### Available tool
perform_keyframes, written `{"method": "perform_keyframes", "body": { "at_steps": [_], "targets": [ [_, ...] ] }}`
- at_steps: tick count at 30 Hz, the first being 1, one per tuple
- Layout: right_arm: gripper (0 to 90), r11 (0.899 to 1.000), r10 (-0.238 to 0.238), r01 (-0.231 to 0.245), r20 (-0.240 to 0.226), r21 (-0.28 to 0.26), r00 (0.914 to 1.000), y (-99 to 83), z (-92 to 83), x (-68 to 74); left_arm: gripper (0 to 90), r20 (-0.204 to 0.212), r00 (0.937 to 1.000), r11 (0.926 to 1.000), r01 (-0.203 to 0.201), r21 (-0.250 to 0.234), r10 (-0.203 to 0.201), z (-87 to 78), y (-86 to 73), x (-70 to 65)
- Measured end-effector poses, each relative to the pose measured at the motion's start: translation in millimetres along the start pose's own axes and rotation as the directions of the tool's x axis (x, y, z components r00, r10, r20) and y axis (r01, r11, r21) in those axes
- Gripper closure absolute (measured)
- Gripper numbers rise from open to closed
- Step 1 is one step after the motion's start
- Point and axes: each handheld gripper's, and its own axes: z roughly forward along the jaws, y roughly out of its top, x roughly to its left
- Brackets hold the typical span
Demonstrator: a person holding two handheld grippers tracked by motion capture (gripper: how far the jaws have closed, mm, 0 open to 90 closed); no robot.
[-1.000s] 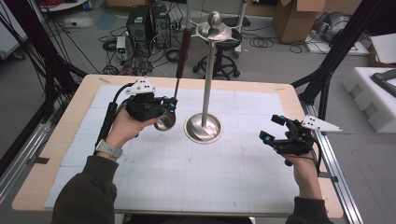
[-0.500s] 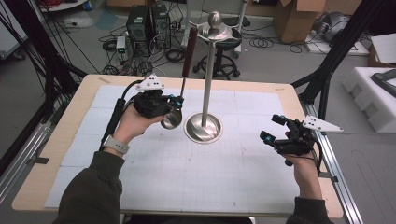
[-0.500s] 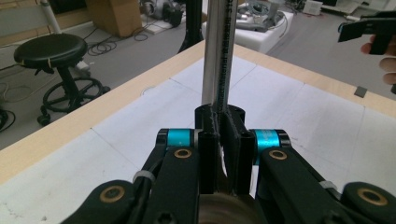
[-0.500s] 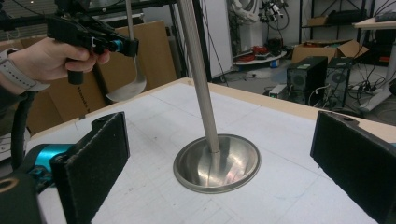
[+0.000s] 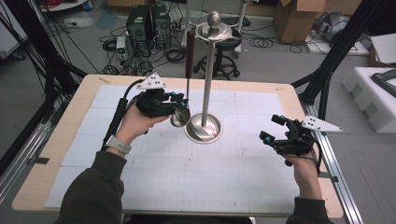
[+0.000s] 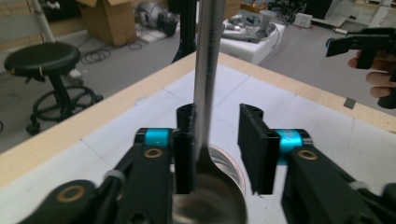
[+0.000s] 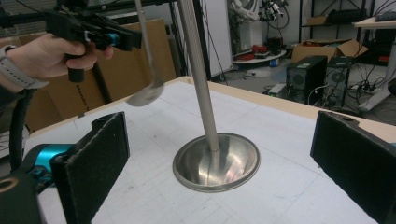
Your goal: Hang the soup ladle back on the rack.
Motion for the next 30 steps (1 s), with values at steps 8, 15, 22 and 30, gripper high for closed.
{"method": "perform_keyframes", "body": {
  "at_steps": [8,15,22,30],
  "targets": [
    [3.1,1.000,0.000,0.000,0.001,0.002,1.0000,-0.2,0.1,0.5,36.6,0.012,0.9958,0.9921,-0.090,-0.088,0.091,-22.6,-4.7,-11.1],
    [3.1,1.000,-0.002,0.002,0.002,0.011,1.0000,-0.7,1.2,0.1,5.1,0.071,0.9892,0.9783,-0.114,-0.173,0.128,-40.5,-18.7,-12.3],
    [3.1,1.000,0.006,-0.006,-0.005,0.003,1.0000,-0.5,-0.4,-1.0,1.7,0.062,0.9927,0.9687,-0.086,-0.233,0.103,-69.3,-36.4,3.1],
    [3.1,1.000,0.004,-0.004,-0.008,0.016,1.0000,-1.6,1.5,-0.9,1.7,-0.042,0.9964,0.9731,-0.081,-0.215,0.074,-89.9,-67.3,12.5]
  ]
}}
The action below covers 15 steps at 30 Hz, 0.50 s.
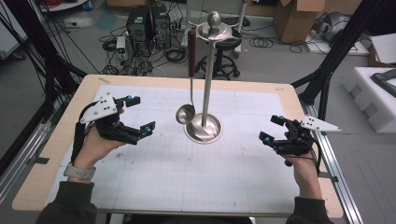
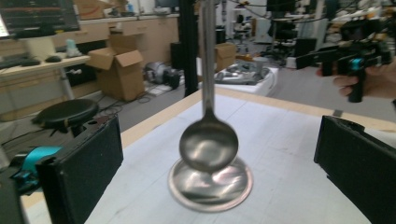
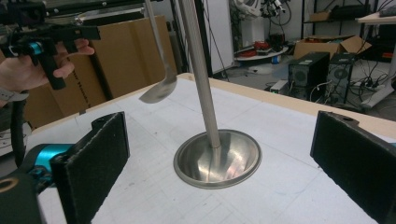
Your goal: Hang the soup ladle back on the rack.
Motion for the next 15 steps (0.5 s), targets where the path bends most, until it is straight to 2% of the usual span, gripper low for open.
{"method": "perform_keyframes", "body": {
  "at_steps": [1,2,5,9,12,15],
  "targets": [
    [3.1,1.000,0.000,0.000,0.000,0.000,1.0000,0.0,0.0,0.0,1.8,0.000,1.0000,1.0000,0.000,0.000,0.000,0.0,0.0,0.0],
    [3.1,1.000,-0.001,0.001,0.001,0.000,1.0000,0.1,0.2,0.1,1.7,-0.019,0.9998,0.9999,0.005,0.011,-0.005,-3.3,-3.9,1.4],
    [3.1,1.000,0.001,-0.001,0.003,0.001,1.0000,0.0,0.0,0.2,1.8,-0.052,0.9975,0.9988,0.049,0.004,-0.049,-13.0,-15.7,6.1],
    [3.1,1.000,-0.005,0.005,0.002,0.000,1.0000,0.3,-0.5,1.1,1.8,-0.103,0.9901,0.9955,0.094,-0.014,-0.095,-26.4,-28.4,10.9],
    [3.2,1.000,-0.004,0.004,0.006,0.000,1.0000,0.2,-0.3,1.1,1.8,-0.140,0.9850,0.9943,0.094,-0.051,-0.101,-36.2,-34.6,13.9],
    [3.1,1.000,-0.005,0.005,0.007,0.003,1.0000,-0.2,-0.1,1.1,1.8,-0.173,0.9770,0.9914,0.117,-0.059,-0.125,-45.1,-35.8,17.0]
  ]
}}
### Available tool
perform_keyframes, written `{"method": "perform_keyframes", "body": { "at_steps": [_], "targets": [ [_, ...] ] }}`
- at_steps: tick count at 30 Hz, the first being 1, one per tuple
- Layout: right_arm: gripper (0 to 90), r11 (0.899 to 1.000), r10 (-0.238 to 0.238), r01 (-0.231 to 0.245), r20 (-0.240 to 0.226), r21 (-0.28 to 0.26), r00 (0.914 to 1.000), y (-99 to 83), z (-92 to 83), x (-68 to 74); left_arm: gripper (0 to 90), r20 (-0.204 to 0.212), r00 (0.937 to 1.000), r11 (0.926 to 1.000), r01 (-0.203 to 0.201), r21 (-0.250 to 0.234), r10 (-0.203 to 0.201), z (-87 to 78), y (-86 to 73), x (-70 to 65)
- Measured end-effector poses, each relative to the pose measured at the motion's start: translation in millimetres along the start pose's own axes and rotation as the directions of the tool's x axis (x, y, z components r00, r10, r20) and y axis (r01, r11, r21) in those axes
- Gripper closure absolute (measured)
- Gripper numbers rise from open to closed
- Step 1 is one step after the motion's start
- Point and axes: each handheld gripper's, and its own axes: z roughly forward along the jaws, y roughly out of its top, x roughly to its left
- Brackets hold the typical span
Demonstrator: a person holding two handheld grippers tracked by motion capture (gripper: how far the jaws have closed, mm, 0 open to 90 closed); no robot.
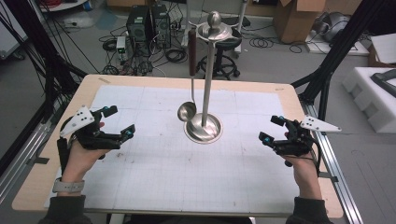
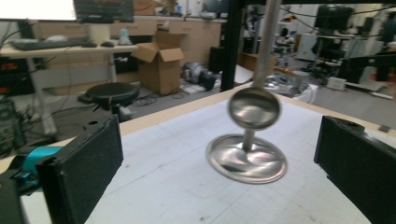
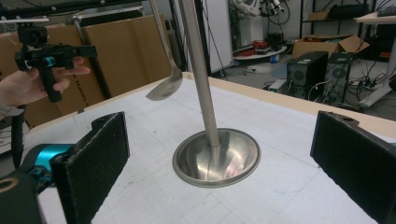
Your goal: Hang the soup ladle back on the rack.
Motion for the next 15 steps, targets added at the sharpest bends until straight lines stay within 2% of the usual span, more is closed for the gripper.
{"method": "perform_keyframes", "body": {
  "at_steps": [5,7,9,10,11,15],
  "targets": [
    [3.1,1.000,0.000,0.000,0.004,0.004,1.0000,-1.0,-0.6,-0.6,1.8,-0.024,0.9997,0.9996,-0.011,-0.027,0.010,-14.4,-0.9,1.5],
    [3.1,1.000,0.005,-0.005,0.007,0.003,1.0000,-2.1,-1.3,-0.9,1.8,-0.028,0.9996,0.9998,-0.011,-0.015,0.011,-18.4,-1.7,2.9],
    [3.1,1.000,0.007,-0.007,0.009,0.006,0.9999,-3.0,-2.0,-1.2,1.8,-0.050,0.9986,0.9991,0.018,0.039,-0.016,-21.8,-1.8,5.9],
    [3.1,1.000,0.007,-0.007,0.010,0.006,0.9999,-3.2,-2.3,-1.3,1.8,-0.060,0.9979,0.9984,0.028,0.049,-0.026,-22.7,-2.1,6.8],
    [3.1,1.000,0.009,-0.009,0.009,0.004,0.9999,-3.5,-2.4,-1.5,1.8,-0.066,0.9973,0.9981,0.036,0.050,-0.033,-23.4,-2.5,7.2],
    [3.1,1.000,0.007,-0.007,0.008,0.008,0.9999,-3.9,-1.5,-2.2,1.8,-0.046,0.9983,0.9981,0.038,0.047,-0.036,-23.7,-3.4,6.6]
  ]
}}
